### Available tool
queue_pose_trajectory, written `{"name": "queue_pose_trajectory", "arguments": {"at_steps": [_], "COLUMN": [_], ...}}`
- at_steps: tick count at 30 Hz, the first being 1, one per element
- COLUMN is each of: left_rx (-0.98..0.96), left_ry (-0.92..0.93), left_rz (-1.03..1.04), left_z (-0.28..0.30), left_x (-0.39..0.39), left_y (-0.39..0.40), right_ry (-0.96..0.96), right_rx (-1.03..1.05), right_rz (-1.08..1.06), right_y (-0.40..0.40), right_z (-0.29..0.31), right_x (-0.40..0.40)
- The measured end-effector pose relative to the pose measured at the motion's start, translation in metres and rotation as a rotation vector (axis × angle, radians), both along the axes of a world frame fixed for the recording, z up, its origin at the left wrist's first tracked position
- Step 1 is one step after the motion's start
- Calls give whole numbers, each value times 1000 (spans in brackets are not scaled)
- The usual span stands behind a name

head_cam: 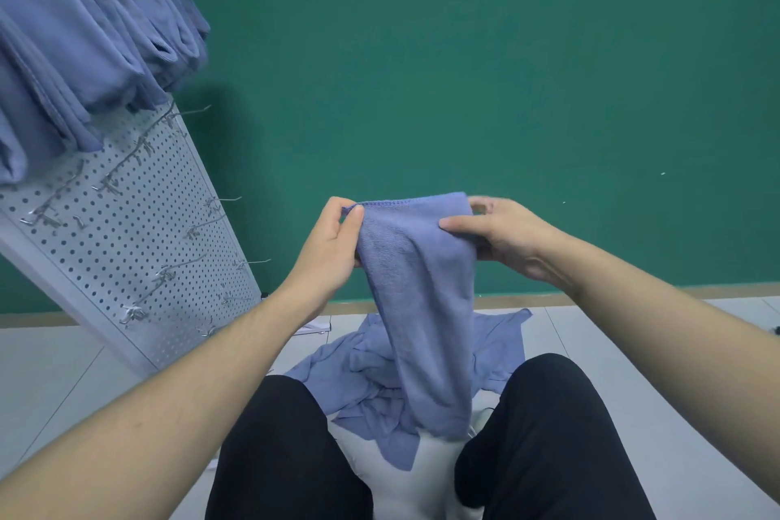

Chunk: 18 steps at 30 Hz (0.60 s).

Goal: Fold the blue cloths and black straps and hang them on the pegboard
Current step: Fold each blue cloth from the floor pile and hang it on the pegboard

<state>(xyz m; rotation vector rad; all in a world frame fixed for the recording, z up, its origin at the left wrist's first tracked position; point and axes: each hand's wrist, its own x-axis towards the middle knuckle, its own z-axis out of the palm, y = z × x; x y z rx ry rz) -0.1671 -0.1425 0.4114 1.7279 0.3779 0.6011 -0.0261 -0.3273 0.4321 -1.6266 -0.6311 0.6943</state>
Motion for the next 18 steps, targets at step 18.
{"name": "queue_pose_trajectory", "arguments": {"at_steps": [18], "left_rx": [-566], "left_ry": [82], "left_rz": [-269], "left_z": [-13], "left_x": [-7], "left_y": [-38], "right_ry": [-401], "right_rx": [125], "right_rz": [-217], "right_y": [29], "right_z": [4], "right_x": [-22]}}
